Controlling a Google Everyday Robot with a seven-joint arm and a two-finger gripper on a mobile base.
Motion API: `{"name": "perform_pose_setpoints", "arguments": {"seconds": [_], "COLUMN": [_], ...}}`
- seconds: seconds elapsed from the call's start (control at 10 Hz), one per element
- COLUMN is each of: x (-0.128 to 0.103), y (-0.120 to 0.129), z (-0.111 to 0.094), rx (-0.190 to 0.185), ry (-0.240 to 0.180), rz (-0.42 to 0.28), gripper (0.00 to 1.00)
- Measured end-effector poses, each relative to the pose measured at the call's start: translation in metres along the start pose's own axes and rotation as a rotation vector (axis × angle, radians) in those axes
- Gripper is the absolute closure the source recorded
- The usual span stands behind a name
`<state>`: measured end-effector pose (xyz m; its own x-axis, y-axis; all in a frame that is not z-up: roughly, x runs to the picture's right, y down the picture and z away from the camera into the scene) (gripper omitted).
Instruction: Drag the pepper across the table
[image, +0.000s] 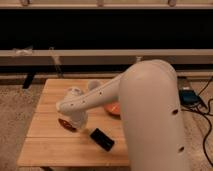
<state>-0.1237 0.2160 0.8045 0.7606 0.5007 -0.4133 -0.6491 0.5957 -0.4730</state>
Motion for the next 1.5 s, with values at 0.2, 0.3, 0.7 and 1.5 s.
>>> {"name": "perform_pose_setpoints", "arguments": {"seconds": [0.2, 0.3, 0.7, 1.5], "x": [0.021, 0.027, 0.028, -0.015], "y": [-0.026, -0.033, -0.016, 0.038], "z": [-0.001, -0.002, -0.014, -0.027], "rx": [-0.020, -0.036, -0.111, -0.123], "ry": [-0.009, -0.014, -0.050, -0.084], "rz": [0.093, 0.116, 0.064, -0.090], "gripper": [0.92, 0.84, 0.44, 0.20]}}
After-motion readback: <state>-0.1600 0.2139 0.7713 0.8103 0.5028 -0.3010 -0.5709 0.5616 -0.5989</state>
